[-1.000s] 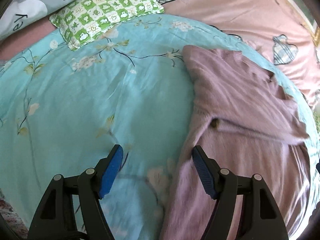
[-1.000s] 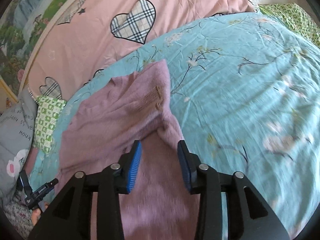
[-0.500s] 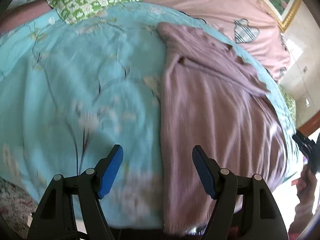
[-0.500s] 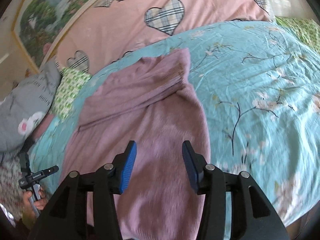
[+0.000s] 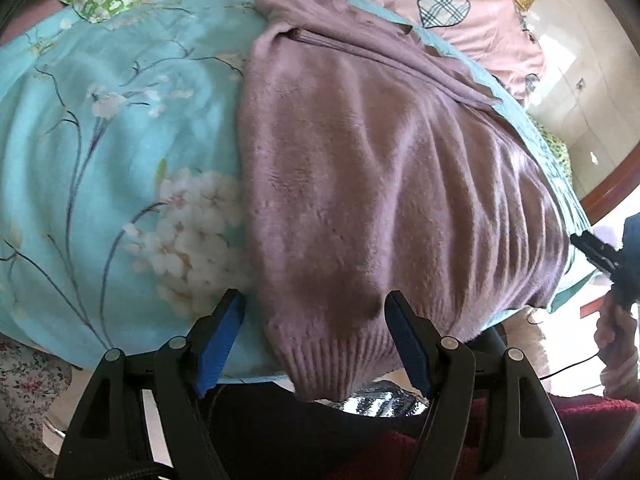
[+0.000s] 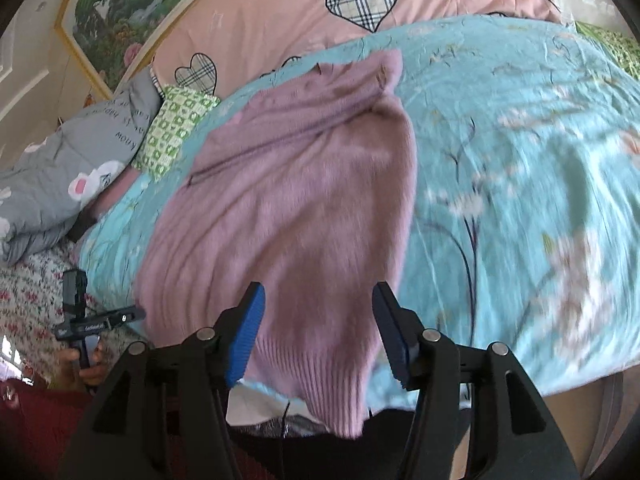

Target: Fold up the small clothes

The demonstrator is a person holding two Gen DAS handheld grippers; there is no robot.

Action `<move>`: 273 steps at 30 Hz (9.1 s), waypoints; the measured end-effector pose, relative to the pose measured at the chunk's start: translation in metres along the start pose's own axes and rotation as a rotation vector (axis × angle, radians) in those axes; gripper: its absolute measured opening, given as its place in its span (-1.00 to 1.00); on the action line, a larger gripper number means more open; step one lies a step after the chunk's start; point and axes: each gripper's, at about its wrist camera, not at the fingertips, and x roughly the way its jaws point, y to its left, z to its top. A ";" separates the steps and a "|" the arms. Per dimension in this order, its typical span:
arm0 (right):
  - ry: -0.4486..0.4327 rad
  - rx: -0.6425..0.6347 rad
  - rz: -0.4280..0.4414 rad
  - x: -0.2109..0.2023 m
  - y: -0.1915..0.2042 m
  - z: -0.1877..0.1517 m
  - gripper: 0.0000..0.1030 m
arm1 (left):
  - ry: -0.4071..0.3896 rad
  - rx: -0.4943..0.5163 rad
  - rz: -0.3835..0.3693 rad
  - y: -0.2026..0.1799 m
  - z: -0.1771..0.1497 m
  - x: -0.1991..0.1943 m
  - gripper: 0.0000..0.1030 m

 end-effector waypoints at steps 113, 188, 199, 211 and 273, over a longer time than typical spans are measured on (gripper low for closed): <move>-0.166 0.234 0.205 0.162 -0.053 0.282 -0.05 | -0.192 0.205 -0.241 -0.014 0.316 0.073 0.16; -0.179 0.128 0.138 0.139 0.009 0.134 0.08 | -0.236 -0.484 -0.155 0.081 0.198 0.075 0.20; -0.179 0.131 0.212 0.146 0.003 0.129 0.09 | -0.300 -0.546 -0.093 0.087 0.227 0.091 -0.17; -0.197 0.159 0.270 0.132 -0.005 0.145 0.09 | -0.345 -0.212 -0.084 -0.006 0.262 0.059 -0.83; 0.021 0.137 0.076 0.183 -0.100 0.297 -0.10 | 0.039 0.281 -0.488 -0.255 0.260 0.191 -0.58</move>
